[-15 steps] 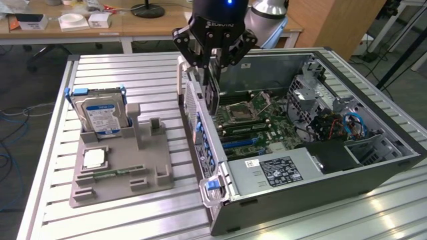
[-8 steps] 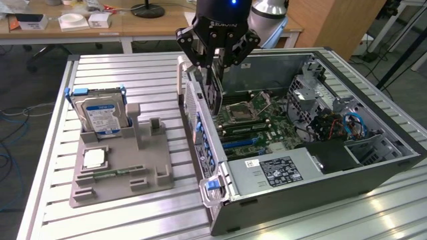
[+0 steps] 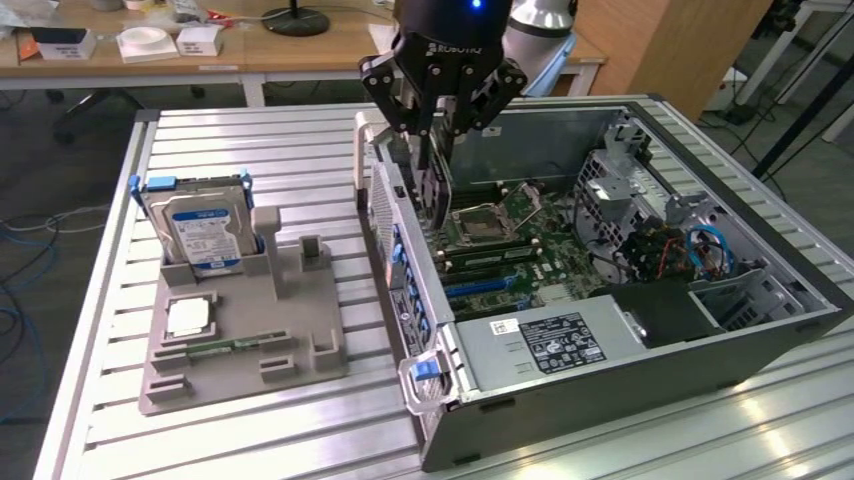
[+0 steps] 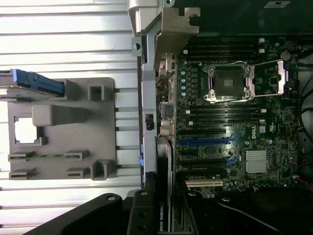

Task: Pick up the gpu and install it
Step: 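Pick up the gpu and move the gpu toward the slot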

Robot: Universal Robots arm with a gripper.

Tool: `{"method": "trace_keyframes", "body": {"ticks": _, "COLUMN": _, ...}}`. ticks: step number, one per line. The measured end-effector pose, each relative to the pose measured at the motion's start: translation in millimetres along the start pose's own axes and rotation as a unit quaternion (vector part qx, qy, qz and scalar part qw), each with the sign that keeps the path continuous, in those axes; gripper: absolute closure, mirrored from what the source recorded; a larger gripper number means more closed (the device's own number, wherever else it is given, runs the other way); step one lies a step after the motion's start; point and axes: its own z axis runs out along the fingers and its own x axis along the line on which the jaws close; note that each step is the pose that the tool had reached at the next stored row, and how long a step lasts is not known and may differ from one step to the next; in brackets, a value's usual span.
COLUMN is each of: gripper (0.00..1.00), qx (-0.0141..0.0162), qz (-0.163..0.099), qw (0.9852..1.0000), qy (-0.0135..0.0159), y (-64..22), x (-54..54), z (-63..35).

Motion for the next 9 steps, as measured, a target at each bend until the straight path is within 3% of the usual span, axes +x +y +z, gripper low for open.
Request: {"method": "trace_keyframes", "body": {"ticks": 9, "gripper": 0.74, "qx": 0.0, "qz": 0.0, "qw": 1.0, "qy": 0.0, "y": 0.3, "x": -6.3, "z": 0.0}}
